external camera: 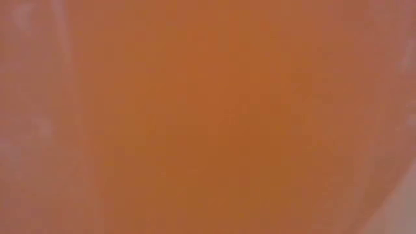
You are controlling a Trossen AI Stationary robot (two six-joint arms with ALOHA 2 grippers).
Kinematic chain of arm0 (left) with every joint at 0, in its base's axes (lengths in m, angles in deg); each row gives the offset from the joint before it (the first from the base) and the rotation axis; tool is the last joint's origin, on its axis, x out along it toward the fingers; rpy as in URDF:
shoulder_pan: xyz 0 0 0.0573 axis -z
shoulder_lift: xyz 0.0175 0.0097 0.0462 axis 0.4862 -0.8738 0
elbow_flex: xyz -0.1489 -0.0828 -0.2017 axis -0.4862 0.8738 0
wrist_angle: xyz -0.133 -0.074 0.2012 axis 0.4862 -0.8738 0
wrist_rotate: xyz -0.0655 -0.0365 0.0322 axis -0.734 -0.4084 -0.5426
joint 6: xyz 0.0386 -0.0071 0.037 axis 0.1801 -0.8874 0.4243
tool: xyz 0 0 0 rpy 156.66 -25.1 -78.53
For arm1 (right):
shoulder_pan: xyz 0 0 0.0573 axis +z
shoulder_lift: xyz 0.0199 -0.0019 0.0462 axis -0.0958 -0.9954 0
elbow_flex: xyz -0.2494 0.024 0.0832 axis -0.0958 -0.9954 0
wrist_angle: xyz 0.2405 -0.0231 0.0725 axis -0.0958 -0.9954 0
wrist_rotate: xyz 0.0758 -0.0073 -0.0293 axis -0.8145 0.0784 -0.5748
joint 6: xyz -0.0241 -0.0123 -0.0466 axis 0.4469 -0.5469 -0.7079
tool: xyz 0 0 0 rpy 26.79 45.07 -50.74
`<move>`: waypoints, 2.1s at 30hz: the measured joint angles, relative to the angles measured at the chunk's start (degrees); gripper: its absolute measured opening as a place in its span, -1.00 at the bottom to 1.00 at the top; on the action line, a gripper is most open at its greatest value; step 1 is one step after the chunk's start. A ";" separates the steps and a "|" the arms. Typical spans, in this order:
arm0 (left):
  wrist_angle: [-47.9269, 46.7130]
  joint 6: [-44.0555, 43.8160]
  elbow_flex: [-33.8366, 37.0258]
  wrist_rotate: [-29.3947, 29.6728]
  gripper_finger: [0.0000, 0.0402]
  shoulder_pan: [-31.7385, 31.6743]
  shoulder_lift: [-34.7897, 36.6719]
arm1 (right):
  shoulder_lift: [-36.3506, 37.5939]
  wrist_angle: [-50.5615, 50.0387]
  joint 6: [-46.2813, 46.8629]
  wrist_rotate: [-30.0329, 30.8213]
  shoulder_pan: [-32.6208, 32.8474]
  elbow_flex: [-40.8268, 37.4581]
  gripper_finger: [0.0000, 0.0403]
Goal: Pick & Place Mini bowls
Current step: Put the bottom blue bowl on the shelf
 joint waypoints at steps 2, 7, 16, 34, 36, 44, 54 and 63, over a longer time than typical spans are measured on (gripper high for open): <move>-0.02 0.00 0.00 -0.01 -1.00 0.02 0.02 | 0.02 1.74 -0.92 6.53 0.00 0.02 -0.96; 0.00 0.00 0.00 -0.01 -1.00 0.02 0.02 | -0.51 -0.75 2.79 22.87 0.00 2.68 -0.96; 0.00 0.00 0.01 -0.01 -1.00 0.02 0.02 | -6.90 -29.46 16.94 28.79 0.00 18.25 -0.96; 0.32 1.61 0.02 0.77 -1.00 0.02 0.02 | -31.51 -80.03 66.18 11.05 0.00 40.52 -0.96; 0.97 2.09 0.00 1.29 -1.00 0.01 0.02 | -34.10 -80.08 68.80 7.70 0.00 40.42 -0.96; 2.84 1.66 0.00 2.15 -1.00 0.02 0.02 | -44.54 -80.60 74.82 -0.37 0.00 40.17 -0.96; 4.10 2.54 -0.58 8.20 -1.00 0.02 0.02 | -50.56 -80.49 76.11 -9.26 0.00 40.17 -0.85; 4.00 5.34 -3.95 8.38 -1.00 0.02 -0.04 | -55.21 -75.25 69.50 -10.47 0.00 40.17 -0.44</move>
